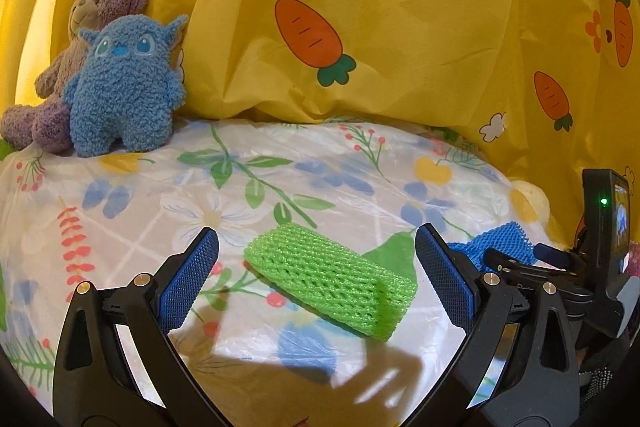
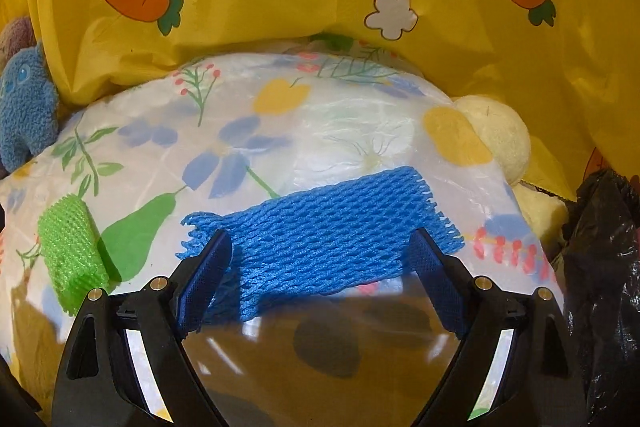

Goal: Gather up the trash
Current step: 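Grasp the blue foam net with the right gripper while left grasps green foam net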

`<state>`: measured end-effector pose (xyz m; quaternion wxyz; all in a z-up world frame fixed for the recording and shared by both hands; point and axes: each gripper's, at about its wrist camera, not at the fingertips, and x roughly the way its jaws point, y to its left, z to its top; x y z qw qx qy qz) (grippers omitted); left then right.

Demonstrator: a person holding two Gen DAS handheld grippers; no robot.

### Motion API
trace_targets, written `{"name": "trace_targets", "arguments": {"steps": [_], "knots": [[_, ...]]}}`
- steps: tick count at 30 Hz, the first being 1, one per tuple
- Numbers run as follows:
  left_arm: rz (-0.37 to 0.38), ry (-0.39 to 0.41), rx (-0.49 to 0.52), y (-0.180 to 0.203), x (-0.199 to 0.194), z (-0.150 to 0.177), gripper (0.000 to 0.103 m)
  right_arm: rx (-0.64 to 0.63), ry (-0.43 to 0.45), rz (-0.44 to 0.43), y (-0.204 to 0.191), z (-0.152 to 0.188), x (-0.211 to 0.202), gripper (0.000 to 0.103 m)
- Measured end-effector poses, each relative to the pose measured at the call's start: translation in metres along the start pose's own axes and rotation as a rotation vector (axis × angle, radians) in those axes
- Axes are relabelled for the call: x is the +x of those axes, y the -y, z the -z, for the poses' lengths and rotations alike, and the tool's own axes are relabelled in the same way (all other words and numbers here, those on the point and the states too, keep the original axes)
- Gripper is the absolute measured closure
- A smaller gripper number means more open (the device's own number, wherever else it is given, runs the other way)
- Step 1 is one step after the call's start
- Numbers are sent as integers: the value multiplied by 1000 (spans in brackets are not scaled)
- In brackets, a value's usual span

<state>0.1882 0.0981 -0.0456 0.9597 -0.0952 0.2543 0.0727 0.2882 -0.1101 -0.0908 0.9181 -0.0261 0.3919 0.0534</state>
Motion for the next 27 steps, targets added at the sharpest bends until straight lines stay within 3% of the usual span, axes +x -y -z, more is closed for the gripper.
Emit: {"name": "trace_targets", "arguments": {"steps": [4,10,18,22,27], "knots": [[20,-7,-12,-3,1,1,6,11,-71,-20,2,-1,15,25],[43,-23,-16,-3,2,1,6,2,-69,-24,1,1,15,30],[63,-63,-44,-10,6,2,6,7,-51,-45,1,0,12,64],[82,-85,-34,-8,8,4,6,43,-32,-59,8,-1,9,86],[90,-129,-12,-2,16,5,6,49,64,-46,10,1,-9,89]]}}
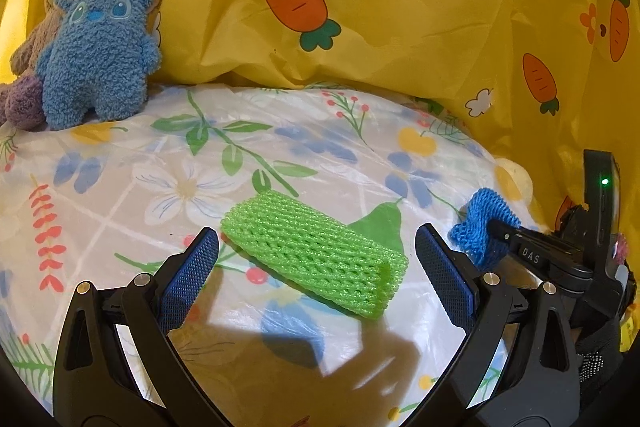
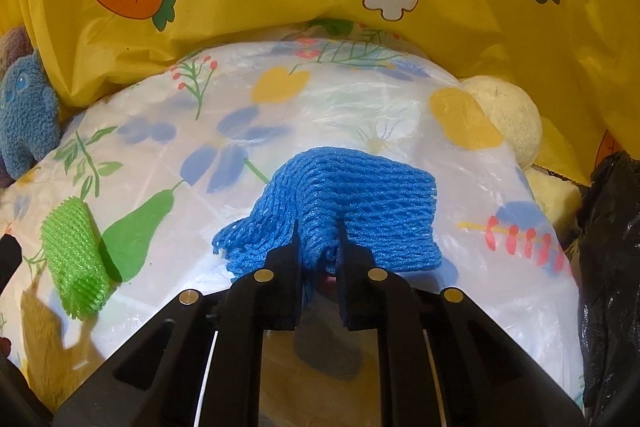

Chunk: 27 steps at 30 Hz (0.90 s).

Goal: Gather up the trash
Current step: 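Grasp the blue foam net with the right gripper while left grasps green foam net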

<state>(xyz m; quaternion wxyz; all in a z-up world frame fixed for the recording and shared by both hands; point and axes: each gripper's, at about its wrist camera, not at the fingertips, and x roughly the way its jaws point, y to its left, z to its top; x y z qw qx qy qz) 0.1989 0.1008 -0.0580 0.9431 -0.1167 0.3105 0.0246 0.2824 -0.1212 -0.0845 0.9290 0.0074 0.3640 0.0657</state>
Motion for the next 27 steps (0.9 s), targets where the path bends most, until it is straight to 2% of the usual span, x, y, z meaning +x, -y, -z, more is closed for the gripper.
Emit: {"name": "trace_targets", "arguments": {"steps": [6,11,14,17,24,27], "knots": [[-31,-115,38,8,23,2,10,-72,159,34,-15,4,-29,89],[-43,-203,62,12,39,5,20,-53,183,12,-10,4,-35,89],[-37,-242,74,14,47,7,34,-44,184,11,-10,3,-35,89],[-34,-244,99,18,47,9,42,-37,189,10,-10,4,-37,89],[33,-228,130,24,43,9,83,-2,197,-8,-4,5,-39,89],[51,-202,136,26,38,8,91,12,190,-25,0,6,-41,89]]}}
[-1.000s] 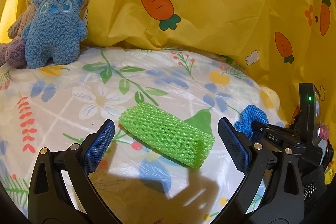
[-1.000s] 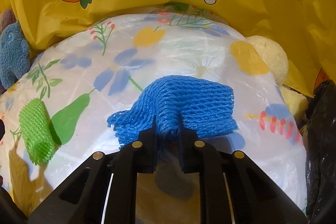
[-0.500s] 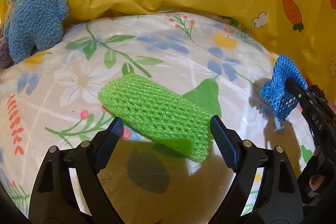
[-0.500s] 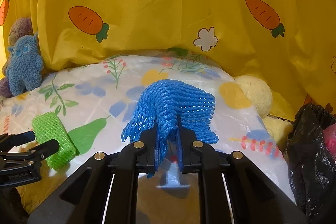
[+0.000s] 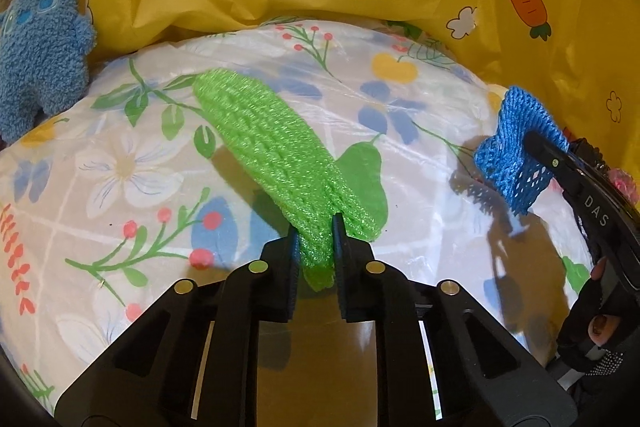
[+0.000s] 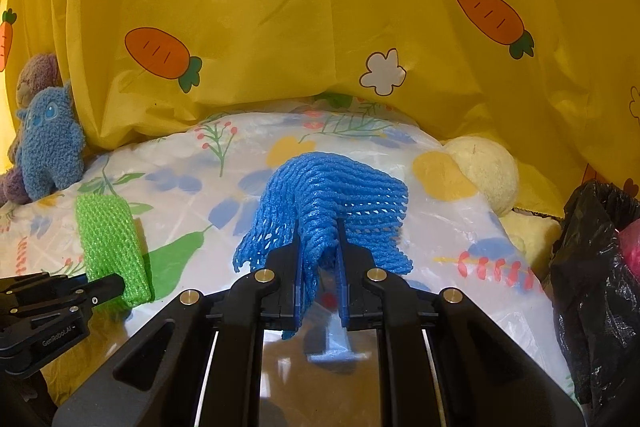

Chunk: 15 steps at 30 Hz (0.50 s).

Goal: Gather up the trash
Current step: 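Grasp the blue foam net with the right gripper while left grasps green foam net, then carry both foam nets over the black bin and open both grippers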

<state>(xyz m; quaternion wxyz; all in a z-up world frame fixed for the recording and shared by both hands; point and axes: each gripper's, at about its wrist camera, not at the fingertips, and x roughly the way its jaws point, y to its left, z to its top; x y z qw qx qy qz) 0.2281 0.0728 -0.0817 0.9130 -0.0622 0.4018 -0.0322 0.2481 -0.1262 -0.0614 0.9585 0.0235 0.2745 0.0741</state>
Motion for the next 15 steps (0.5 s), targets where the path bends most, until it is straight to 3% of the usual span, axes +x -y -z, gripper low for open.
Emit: {"name": "trace_targets", "arguments": {"steps": [15], "knots": [[-21,206,38,25,-84,13,92,-8,58,-81,13,13,-72,89]]}}
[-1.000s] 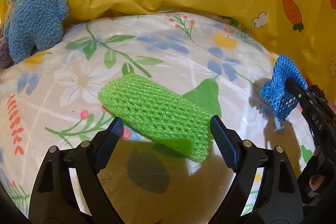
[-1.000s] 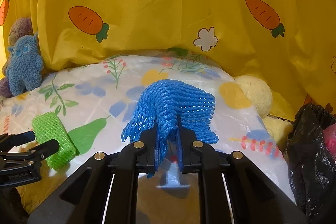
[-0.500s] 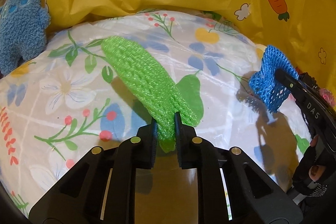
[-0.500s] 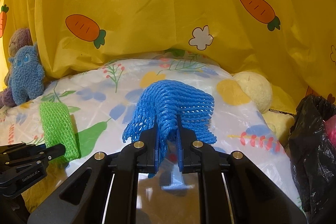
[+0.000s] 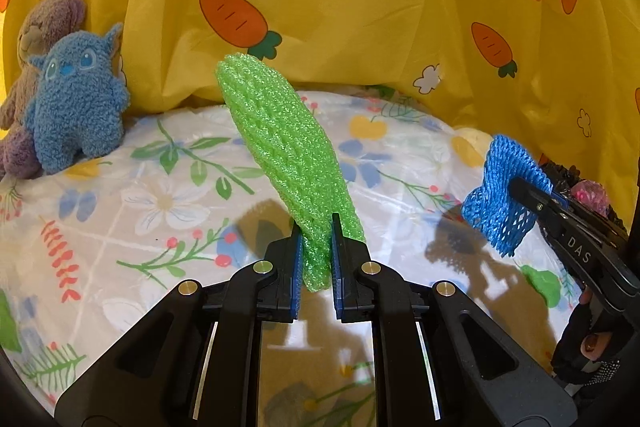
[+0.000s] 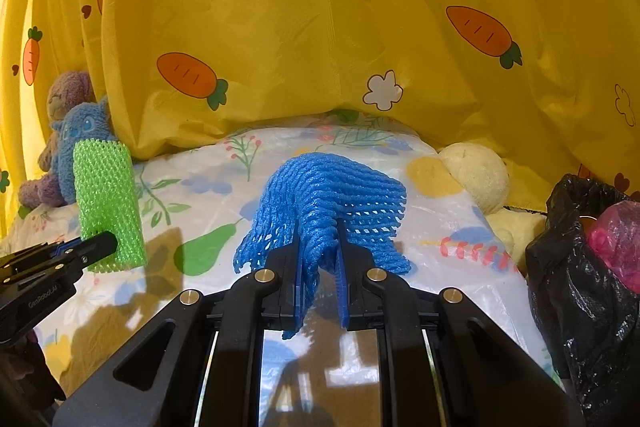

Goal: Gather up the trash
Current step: 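Carry both foam nets over the black bin and open both grippers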

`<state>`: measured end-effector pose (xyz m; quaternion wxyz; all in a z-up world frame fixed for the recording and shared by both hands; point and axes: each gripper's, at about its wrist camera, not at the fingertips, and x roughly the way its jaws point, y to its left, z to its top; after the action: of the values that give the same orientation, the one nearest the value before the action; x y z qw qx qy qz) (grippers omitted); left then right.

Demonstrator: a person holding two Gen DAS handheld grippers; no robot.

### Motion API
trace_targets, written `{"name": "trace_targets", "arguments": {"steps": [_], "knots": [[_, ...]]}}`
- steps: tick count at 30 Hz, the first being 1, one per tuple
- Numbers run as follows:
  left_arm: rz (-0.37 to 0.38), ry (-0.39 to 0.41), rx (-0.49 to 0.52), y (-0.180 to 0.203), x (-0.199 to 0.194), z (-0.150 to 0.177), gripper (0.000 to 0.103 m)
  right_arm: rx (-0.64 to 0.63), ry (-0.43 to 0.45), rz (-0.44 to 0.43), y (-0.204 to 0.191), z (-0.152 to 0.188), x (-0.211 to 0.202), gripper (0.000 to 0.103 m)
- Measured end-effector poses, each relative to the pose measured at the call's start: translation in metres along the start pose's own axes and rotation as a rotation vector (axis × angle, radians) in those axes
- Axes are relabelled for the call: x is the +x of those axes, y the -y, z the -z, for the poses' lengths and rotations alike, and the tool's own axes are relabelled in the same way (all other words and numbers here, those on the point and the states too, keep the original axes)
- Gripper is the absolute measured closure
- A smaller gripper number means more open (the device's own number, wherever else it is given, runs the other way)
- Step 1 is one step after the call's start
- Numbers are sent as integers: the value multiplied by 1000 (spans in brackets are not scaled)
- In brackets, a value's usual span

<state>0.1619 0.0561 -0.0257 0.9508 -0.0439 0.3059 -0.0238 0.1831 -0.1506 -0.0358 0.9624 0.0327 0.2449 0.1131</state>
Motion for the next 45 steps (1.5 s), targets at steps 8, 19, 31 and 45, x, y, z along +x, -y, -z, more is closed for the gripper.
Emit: {"name": "trace_targets", "arguments": {"steps": [8,19,31,45], "knots": [[30,48,32,24,-31,4,92,-33,25,-19,10,16,-50,89],[129,76,108,89,-48,9,92,-40,70,30,41,25,-98,89],[276,94,209,177,-43,0,92,-5,145,177,103,18,-135,89],[538,96,293,292,-16,-20,92,115,197,460,207,7,-158,89]]}}
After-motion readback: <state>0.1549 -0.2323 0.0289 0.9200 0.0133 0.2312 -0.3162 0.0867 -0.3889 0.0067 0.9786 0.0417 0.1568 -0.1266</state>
